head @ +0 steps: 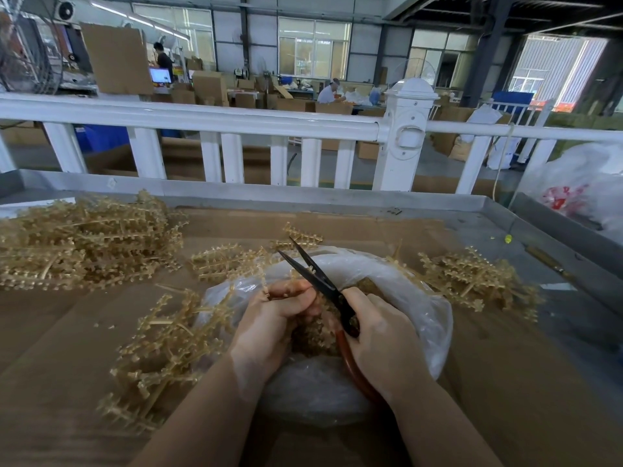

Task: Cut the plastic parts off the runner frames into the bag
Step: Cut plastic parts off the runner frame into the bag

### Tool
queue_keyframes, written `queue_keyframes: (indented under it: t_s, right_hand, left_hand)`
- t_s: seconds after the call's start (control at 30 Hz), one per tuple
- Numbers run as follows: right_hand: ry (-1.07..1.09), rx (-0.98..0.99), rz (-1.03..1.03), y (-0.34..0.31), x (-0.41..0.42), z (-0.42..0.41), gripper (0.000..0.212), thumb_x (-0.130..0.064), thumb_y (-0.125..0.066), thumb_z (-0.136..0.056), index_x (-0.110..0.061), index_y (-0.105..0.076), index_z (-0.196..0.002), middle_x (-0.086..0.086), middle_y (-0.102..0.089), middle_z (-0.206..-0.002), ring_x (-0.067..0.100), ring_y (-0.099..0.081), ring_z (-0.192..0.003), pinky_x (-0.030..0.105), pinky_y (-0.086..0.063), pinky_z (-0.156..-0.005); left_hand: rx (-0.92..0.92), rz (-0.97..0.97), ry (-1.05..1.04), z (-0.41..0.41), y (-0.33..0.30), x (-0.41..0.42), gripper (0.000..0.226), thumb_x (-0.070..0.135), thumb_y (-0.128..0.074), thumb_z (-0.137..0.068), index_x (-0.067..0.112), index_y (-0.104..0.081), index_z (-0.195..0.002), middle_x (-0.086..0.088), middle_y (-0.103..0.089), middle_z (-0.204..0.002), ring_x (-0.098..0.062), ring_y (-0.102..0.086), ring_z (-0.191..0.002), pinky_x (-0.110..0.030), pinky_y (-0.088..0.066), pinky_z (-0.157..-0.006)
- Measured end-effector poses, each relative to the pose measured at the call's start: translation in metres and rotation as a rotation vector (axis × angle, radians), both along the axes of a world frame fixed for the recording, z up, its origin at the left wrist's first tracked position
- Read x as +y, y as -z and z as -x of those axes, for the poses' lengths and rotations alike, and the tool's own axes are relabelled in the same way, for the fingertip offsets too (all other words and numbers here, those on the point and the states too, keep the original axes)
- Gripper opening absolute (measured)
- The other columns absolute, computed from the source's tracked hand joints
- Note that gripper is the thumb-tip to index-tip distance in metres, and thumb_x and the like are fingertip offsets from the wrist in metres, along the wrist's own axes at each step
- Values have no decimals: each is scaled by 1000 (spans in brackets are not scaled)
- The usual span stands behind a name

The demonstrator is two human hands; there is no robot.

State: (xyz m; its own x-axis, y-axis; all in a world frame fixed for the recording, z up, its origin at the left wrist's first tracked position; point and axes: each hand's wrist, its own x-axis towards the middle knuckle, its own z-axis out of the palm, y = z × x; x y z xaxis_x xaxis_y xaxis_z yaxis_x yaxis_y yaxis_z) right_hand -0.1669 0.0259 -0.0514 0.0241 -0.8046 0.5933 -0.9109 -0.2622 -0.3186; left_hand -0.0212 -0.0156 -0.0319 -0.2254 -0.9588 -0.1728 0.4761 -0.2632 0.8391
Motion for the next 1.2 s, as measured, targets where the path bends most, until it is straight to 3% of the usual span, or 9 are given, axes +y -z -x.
queue_keyframes:
  t_s: [0.1,0.27,0.53,0.73,0.87,0.97,1.1,1.2]
  right_hand:
    - [7,15,-2,0,-1,-1,20,-31,-65,-87,-17,-63,-101,-2,-61,-73,12,-58,-63,18,-39,-61]
    - [7,15,2,-1,-1,-1,19,-33,-61,-87,-17,-63,-98,-2,-62,-71,12,-58,-61,18,-38,-59]
    - [35,44,22,-1,-2,-2,17,-31,-69,-84,-16,-64,-91,-3,-59,-64,12,-56,-54,17,-34,-55]
    - [1,-6,3,-1,-2,-2,17,-34,-63,-86,-18,-64,-95,-6,-61,-70,8,-56,-61,13,-36,-61]
    - [-26,-54,-8,1,-1,-1,19,-33,-65,-86,-21,-65,-100,-7,-64,-79,6,-58,-71,14,-41,-68]
    - [-27,-63,9,1,-2,0,20,-31,-68,-85,-20,-66,-101,-7,-65,-81,6,-59,-74,15,-42,-71]
    - [-24,-54,-1,2,-2,1,21,-31,-67,-84,-22,-64,-102,-8,-63,-81,7,-58,-75,15,-43,-70]
    - [-20,-55,8,2,-2,1,22,-29,-70,-82,-21,-64,-102,-7,-63,-82,8,-58,-75,17,-44,-71]
  left_hand:
    - [-11,2,-6,0,1,-1,37,0,-65,-63,-8,-63,-99,-24,-62,-95,-37,-56,-95,-53,-42,-102]
    - [-10,4,-8,1,-1,-1,37,-1,-64,-63,-6,-61,-100,-25,-61,-95,-37,-55,-94,-52,-41,-101]
    - [4,-14,-28,0,-1,0,16,0,-66,-58,6,-66,-73,-9,-66,-65,-18,-65,-57,-31,-56,-62]
    - [-21,-13,-25,0,-1,0,22,0,-68,-59,2,-65,-82,-16,-66,-76,-28,-63,-74,-46,-52,-86]
    - [-57,11,-12,0,-4,2,18,-2,-67,-64,4,-66,-80,-15,-69,-76,-30,-66,-77,-45,-54,-83]
    - [-95,20,-26,0,-4,2,13,-8,-64,-75,0,-64,-86,-24,-65,-91,-38,-61,-92,-53,-48,-95]
    - [-119,18,-41,1,-4,2,31,-8,-62,-79,-13,-59,-109,-37,-59,-113,-51,-56,-107,-60,-42,-100]
    - [-114,17,-42,1,-3,2,27,-8,-63,-77,-10,-61,-104,-35,-61,-106,-45,-58,-101,-58,-43,-100]
